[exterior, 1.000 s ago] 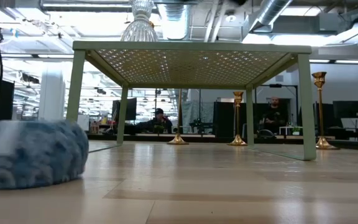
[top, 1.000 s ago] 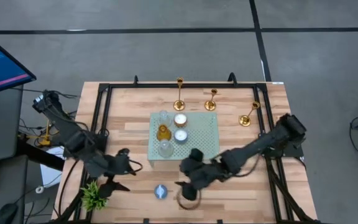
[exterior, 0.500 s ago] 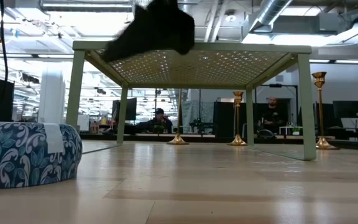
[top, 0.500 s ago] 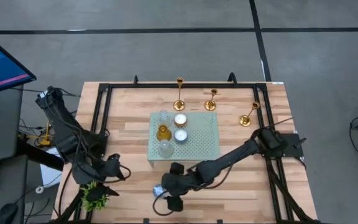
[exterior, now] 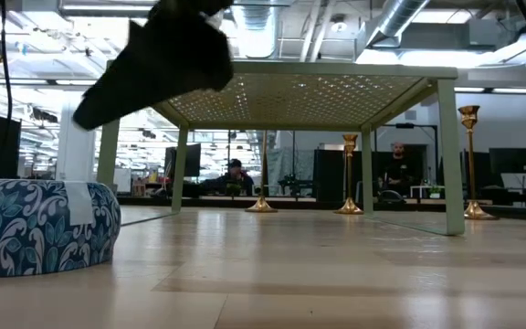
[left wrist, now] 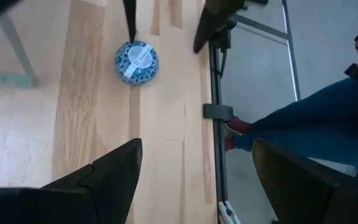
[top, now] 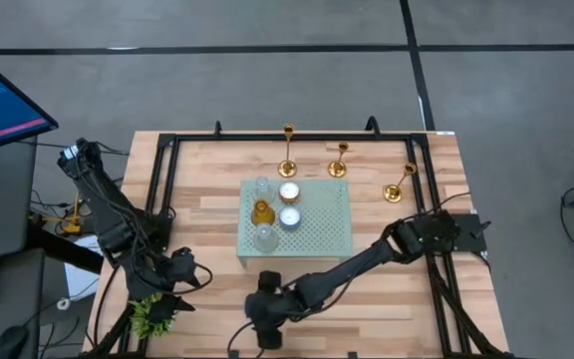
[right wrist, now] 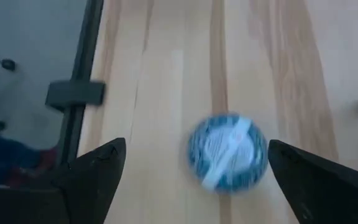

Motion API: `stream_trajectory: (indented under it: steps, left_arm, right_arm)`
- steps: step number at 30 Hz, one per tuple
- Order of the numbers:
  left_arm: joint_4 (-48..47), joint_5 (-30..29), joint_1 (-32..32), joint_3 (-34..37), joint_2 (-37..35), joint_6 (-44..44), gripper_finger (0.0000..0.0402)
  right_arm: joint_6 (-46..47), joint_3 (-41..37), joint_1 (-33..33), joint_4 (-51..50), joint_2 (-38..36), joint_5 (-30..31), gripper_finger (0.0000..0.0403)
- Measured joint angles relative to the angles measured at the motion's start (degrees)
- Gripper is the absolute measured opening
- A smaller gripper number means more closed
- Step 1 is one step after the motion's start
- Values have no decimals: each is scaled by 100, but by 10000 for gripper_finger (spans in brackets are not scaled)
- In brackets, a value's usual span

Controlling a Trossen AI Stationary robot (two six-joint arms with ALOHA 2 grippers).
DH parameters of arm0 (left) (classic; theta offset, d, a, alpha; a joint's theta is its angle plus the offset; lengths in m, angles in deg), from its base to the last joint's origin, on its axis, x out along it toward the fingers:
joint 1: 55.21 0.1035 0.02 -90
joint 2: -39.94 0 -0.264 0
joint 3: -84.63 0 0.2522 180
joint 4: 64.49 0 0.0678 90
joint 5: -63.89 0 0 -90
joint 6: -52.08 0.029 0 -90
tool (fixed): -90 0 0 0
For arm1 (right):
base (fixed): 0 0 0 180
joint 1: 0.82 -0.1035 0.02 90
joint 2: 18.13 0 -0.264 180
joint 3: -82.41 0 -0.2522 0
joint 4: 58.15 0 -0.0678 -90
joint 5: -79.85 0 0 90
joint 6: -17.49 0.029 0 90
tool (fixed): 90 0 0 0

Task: Pick & Place candle stick holders
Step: Align the blue scented candle with the other blue scented candle on the shelf

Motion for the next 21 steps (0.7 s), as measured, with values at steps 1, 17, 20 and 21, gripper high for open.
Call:
stream_trajectory:
  steps: [1,17,20,21]
  left_arm:
    - [2,-4,0,2,2,0,305]
    - [50,-272,-2,3,0,-105,305]
    - [52,-323,-2,4,0,-104,305]
    - [52,-326,-1,4,0,-105,305]
  right_arm:
    - [-18,115,-1,-17,109,112,386]
    - [45,725,27,-492,730,710,387]
    - [49,723,59,-491,732,721,383]
    - [54,723,67,-490,732,679,381]
